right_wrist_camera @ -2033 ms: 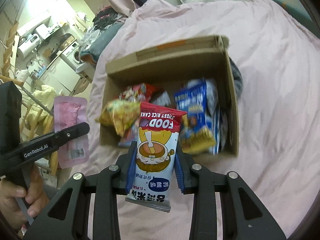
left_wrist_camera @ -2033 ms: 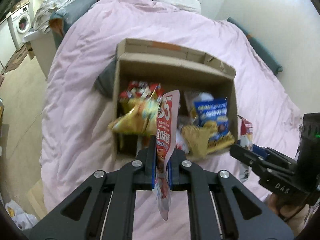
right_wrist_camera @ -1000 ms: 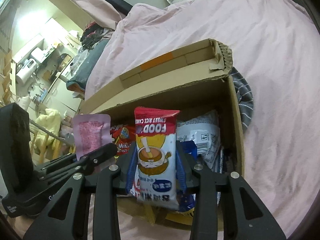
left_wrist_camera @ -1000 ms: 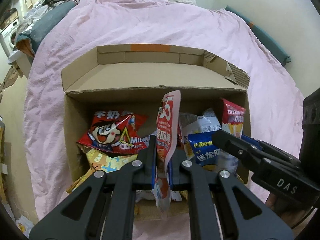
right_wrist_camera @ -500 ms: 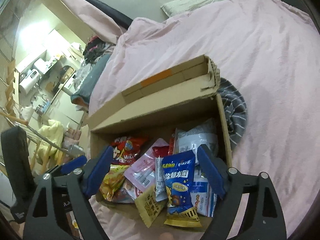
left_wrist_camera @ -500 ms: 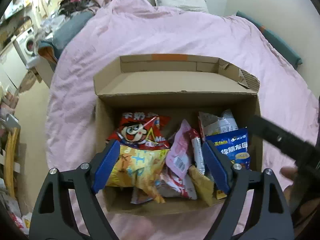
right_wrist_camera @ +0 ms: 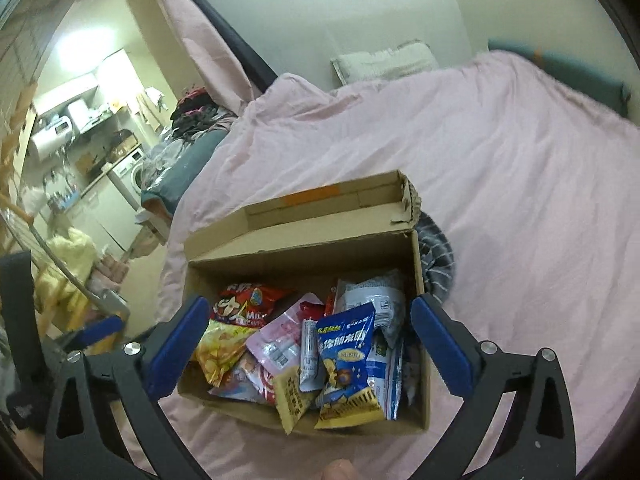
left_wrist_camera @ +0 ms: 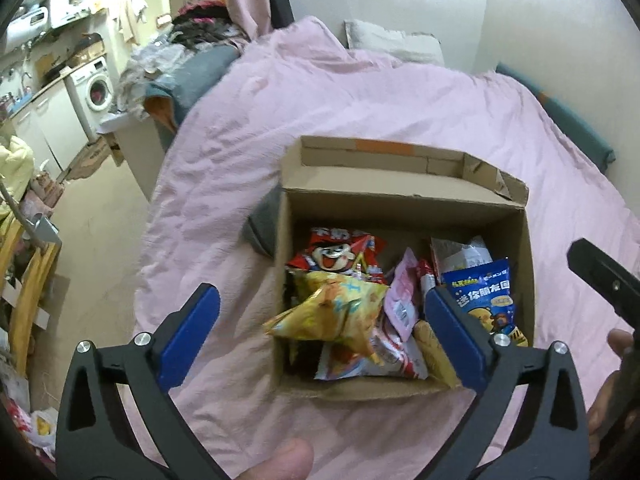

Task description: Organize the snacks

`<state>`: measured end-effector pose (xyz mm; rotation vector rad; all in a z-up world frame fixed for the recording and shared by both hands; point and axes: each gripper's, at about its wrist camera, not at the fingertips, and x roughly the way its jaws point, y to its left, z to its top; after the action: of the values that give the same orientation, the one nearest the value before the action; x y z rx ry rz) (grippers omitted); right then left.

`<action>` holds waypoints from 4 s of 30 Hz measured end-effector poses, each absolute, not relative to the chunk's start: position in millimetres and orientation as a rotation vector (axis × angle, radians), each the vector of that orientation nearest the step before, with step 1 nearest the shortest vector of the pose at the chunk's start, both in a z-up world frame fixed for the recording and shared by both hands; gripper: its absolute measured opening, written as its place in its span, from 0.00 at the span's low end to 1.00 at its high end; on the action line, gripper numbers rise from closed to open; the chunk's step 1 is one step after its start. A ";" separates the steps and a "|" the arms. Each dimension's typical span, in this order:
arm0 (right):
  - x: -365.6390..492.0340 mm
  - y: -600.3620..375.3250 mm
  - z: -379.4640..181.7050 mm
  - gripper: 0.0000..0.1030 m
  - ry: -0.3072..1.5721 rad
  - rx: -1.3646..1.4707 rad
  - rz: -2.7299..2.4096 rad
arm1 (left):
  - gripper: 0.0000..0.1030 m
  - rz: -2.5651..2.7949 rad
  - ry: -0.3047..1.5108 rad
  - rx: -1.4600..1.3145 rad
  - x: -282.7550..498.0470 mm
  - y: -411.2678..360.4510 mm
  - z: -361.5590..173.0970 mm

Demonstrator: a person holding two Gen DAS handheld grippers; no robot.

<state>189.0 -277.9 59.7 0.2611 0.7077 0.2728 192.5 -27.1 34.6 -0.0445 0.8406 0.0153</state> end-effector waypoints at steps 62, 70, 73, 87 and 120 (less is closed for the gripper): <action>103.2 -243.8 13.0 1.00 0.758 0.085 0.166 | 1.00 0.004 0.772 -0.069 93.2 3.9 10.7; 103.4 -243.7 12.8 1.00 0.758 0.086 0.167 | 1.00 0.002 0.772 -0.071 93.2 4.1 10.9; 103.2 -243.5 12.9 1.00 0.757 0.084 0.167 | 1.00 0.002 0.774 -0.069 92.6 4.1 10.9; 103.4 -244.8 14.1 1.00 0.758 0.080 0.169 | 1.00 0.002 0.782 -0.074 92.6 6.0 7.1; 99.9 -245.3 19.9 1.00 0.716 0.096 0.170 | 1.00 0.015 0.799 -0.085 93.5 6.8 4.3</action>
<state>99.9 -245.3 19.9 0.0958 0.7163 0.1703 93.5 6.8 4.3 -0.0850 0.7992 0.0146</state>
